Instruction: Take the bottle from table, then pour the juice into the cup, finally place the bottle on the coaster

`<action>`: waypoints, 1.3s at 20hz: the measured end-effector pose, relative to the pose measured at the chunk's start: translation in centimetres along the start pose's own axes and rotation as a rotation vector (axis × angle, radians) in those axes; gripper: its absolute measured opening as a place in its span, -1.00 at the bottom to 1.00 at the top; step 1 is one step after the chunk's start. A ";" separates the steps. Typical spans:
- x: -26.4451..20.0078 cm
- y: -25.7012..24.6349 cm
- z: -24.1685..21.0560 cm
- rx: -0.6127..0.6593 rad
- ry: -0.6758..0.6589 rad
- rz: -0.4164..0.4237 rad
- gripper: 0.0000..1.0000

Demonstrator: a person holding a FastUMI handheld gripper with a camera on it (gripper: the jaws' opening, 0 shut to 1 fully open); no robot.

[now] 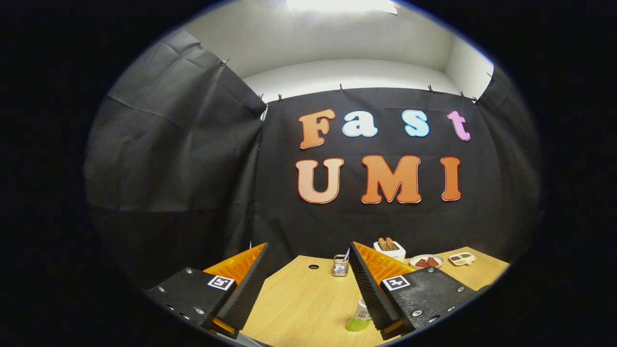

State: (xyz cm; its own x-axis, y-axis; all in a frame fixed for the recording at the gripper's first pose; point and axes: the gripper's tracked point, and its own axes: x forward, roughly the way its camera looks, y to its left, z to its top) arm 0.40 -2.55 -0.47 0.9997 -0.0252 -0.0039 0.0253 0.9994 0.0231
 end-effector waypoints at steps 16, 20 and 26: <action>0.8 -6.3 -2.9 0.012 0.050 -0.121 0.91; 0.9 -8.2 -5.2 -0.004 0.058 -0.168 0.92; 0.6 -10.1 -10.3 0.006 0.101 -0.208 0.92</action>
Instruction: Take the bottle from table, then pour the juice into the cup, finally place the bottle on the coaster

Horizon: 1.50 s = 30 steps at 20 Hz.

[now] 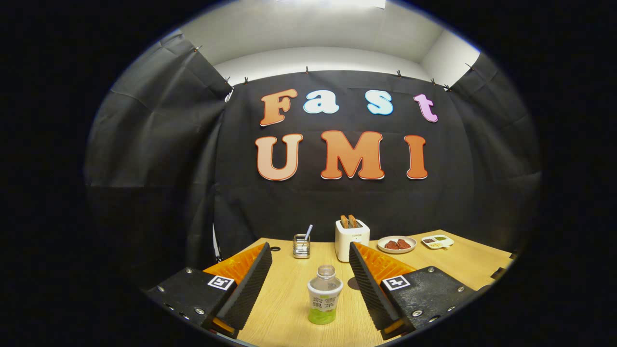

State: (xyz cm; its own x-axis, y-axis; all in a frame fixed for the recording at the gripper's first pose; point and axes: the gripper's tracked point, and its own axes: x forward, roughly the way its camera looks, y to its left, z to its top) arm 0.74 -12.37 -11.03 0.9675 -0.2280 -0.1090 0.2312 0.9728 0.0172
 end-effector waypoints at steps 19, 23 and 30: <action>5.8 -0.6 -16.4 -0.102 0.222 0.022 0.77; 6.7 -0.9 -17.5 -0.023 0.222 0.000 0.35; 6.9 -1.1 -17.4 0.044 0.195 0.017 0.15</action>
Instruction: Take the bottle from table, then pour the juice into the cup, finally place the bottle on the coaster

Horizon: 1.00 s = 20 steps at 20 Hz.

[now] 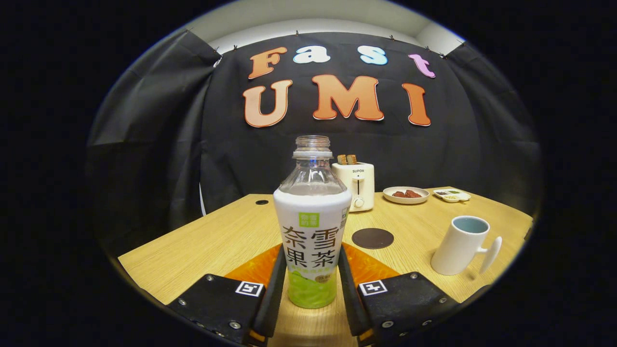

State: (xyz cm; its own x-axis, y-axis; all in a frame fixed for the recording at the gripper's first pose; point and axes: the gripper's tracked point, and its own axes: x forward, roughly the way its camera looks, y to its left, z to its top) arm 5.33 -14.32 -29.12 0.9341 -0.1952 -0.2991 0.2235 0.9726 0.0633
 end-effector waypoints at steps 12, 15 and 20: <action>0.4 -1.3 3.5 0.591 -0.050 0.154 0.15; 0.5 -2.5 4.4 0.752 -0.066 0.170 0.14; 0.4 -5.0 5.4 0.964 -0.110 0.155 0.15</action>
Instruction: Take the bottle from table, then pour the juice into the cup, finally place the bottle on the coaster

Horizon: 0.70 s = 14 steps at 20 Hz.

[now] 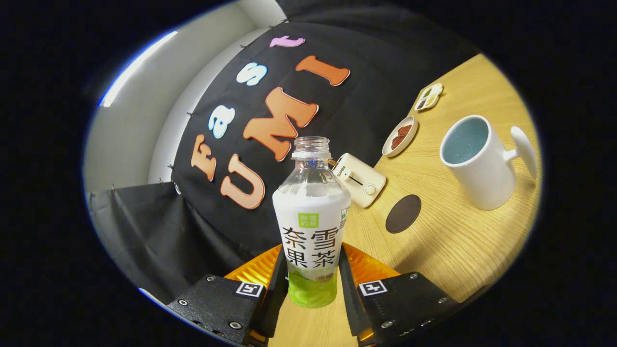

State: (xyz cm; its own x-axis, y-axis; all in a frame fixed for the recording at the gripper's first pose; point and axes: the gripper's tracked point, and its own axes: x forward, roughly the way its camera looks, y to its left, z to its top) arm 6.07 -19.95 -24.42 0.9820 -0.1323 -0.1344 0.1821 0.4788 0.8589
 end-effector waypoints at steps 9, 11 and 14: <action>-0.1 -2.1 2.7 0.269 -0.092 -0.025 0.14; -0.3 -2.7 3.3 0.344 -0.114 -0.027 0.14; -0.9 -2.7 3.5 0.439 -0.143 0.001 0.14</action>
State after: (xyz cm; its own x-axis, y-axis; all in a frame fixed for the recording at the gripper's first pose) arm 4.52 -24.18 -24.84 0.9598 -0.2657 -0.0906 0.1130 0.0701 0.9911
